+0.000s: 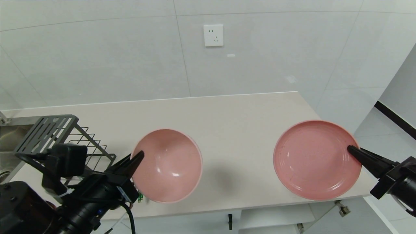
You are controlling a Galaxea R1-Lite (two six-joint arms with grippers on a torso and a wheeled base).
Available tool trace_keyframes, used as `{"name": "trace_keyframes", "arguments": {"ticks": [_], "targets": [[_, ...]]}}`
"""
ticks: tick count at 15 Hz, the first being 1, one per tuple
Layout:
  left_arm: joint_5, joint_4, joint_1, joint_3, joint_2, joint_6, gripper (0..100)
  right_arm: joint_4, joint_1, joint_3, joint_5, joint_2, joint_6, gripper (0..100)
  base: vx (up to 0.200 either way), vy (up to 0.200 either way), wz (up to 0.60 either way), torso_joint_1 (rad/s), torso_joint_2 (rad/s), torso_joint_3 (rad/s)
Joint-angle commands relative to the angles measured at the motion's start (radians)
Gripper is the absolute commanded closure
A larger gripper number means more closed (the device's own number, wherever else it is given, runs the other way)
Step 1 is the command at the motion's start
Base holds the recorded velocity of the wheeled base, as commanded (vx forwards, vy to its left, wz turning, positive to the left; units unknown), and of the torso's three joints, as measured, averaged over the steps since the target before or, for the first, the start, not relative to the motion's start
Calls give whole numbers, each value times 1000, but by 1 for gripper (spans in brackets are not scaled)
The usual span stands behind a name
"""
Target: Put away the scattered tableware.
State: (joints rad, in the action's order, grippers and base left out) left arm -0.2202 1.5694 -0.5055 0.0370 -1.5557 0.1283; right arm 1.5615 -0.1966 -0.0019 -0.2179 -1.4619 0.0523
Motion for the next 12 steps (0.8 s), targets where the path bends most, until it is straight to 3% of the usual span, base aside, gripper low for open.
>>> {"name": "trace_keyframes", "arguments": {"ticks": [1,2,4,8,11,12], "targets": [[1,1,68,-22,66,-35,100,0,-1,2,0,-20,0,100,0,0,0,0,0,0],[-2,1,78,-37,80,-58,100,-3,-1,2,8,-21,0,100,0,0,0,0,0,0],[-2,1,76,-37,79,-58,100,-6,-1,2,40,-17,0,100,0,0,0,0,0,0],[-2,1,70,-37,80,-62,100,-9,-1,2,84,-14,0,100,-200,0,0,11,6,1],[-2,1,70,-37,77,-62,100,-29,-1,2,86,12,0,100,0,0,0,0,0,0],[-4,1,70,-37,72,-62,100,-61,-1,2,87,29,0,100,0,0,-600,-12,-12,7]]}}
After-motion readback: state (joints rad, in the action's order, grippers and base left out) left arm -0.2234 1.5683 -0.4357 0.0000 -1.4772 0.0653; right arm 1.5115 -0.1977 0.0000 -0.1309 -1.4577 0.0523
